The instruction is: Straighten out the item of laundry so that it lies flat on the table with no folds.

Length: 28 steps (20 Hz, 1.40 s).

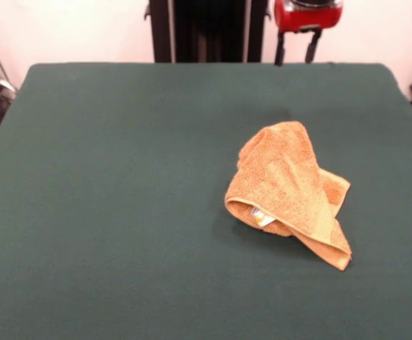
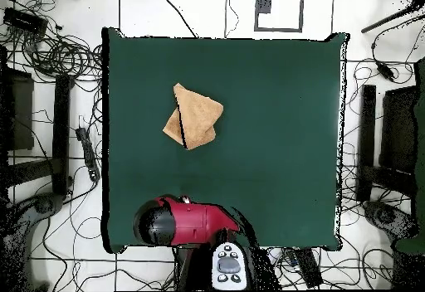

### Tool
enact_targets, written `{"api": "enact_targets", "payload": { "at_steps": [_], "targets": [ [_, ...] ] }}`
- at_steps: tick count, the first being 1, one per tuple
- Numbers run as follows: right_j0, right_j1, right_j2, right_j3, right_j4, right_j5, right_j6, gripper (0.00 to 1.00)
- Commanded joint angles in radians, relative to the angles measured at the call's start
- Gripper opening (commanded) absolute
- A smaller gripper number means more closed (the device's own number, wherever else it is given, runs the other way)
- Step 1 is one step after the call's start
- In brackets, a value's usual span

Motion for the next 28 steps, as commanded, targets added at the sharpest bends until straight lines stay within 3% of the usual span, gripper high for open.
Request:
{"api": "enact_targets", "payload": {
  "at_steps": [1,5,11,17,22,28],
  "targets": [
    [0.048,0.014,0.008,-0.078,0.031,-0.057,0.21,1.0],
    [0.069,0.028,0.002,-0.129,0.042,-0.011,0.205,1.0],
    [0.062,0.059,0.0,-0.127,0.042,-0.067,0.213,1.0],
    [0.117,0.096,-0.056,-0.224,0.075,-0.058,0.251,1.0],
    [0.099,0.122,-0.043,-0.255,0.092,-0.078,0.245,1.0],
    [0.115,0.136,-0.064,-0.334,0.119,0.008,0.244,1.0]
  ]
}}
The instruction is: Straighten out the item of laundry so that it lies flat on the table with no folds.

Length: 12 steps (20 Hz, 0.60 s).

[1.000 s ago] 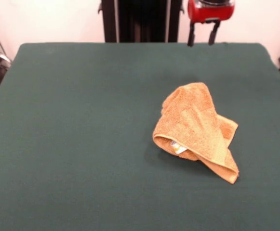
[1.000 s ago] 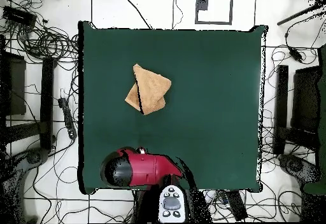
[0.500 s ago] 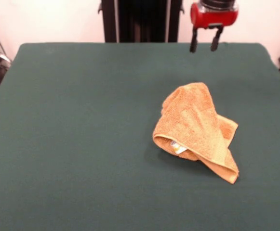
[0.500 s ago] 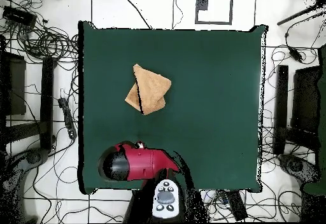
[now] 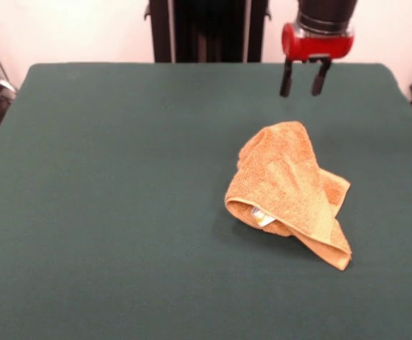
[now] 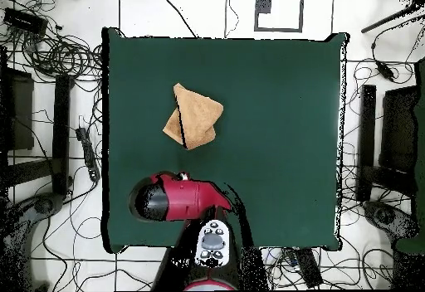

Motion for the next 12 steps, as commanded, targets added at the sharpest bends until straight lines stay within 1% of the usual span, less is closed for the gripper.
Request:
{"api": "enact_targets", "payload": {
  "at_steps": [1,6,12],
  "targets": [
    [0.041,0.039,-0.001,-0.154,0.087,0.026,0.243,1.0],
    [0.044,0.049,-0.012,-0.189,0.103,0.043,0.24,1.0],
    [0.058,0.053,-0.035,-0.23,0.101,0.074,0.232,1.0]
  ]
}}
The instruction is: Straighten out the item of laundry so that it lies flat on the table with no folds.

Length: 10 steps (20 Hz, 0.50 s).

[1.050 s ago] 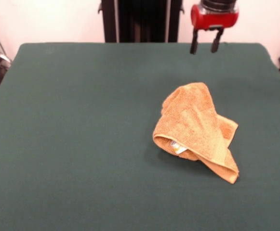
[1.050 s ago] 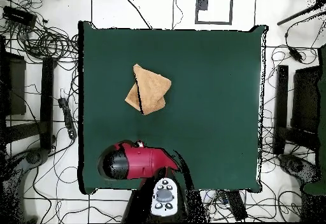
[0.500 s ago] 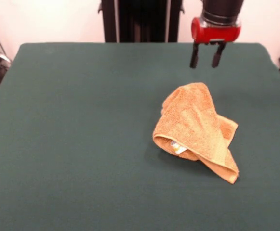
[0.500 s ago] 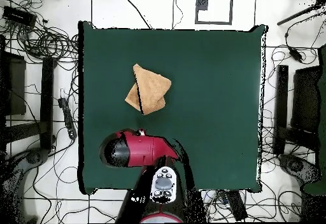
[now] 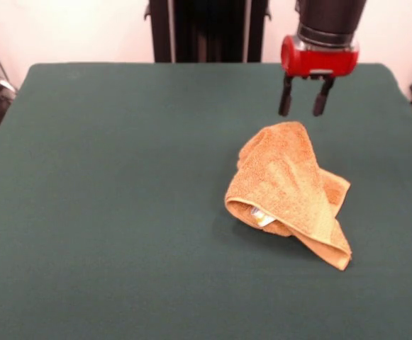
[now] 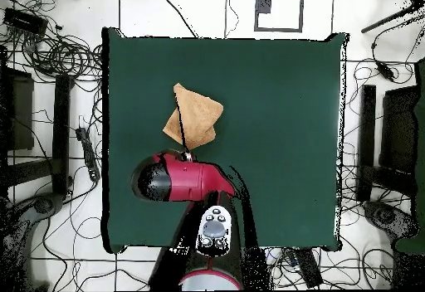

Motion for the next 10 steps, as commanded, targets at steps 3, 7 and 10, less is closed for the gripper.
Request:
{"api": "enact_targets", "payload": {
  "at_steps": [3,7,10],
  "targets": [
    [0.045,0.027,0.002,-0.123,0.067,0.078,0.226,1.0],
    [0.038,0.041,0.008,-0.143,0.073,0.071,0.218,1.0],
    [0.035,0.053,0.012,-0.159,0.073,0.069,0.21,1.0]
  ]
}}
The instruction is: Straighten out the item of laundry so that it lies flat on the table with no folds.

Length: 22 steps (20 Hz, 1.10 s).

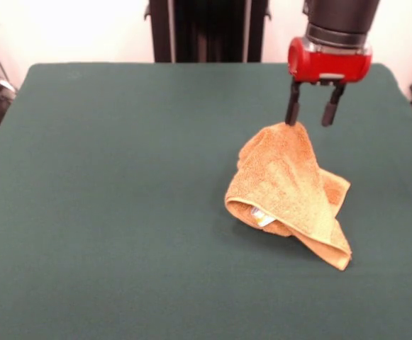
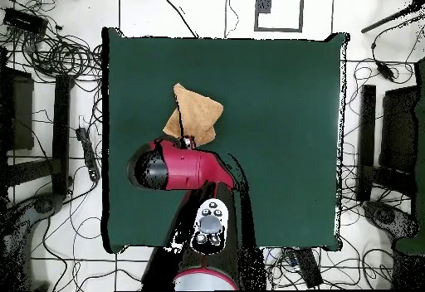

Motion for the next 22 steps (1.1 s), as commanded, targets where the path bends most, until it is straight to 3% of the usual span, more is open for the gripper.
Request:
{"api": "enact_targets", "payload": {
  "at_steps": [1,22],
  "targets": [
    [0.015,0.051,0.036,-0.078,0.054,0.063,0.209,1.0],
    [-0.004,0.164,0.057,-0.213,0.055,0.082,0.186,1.0]
  ]
}}
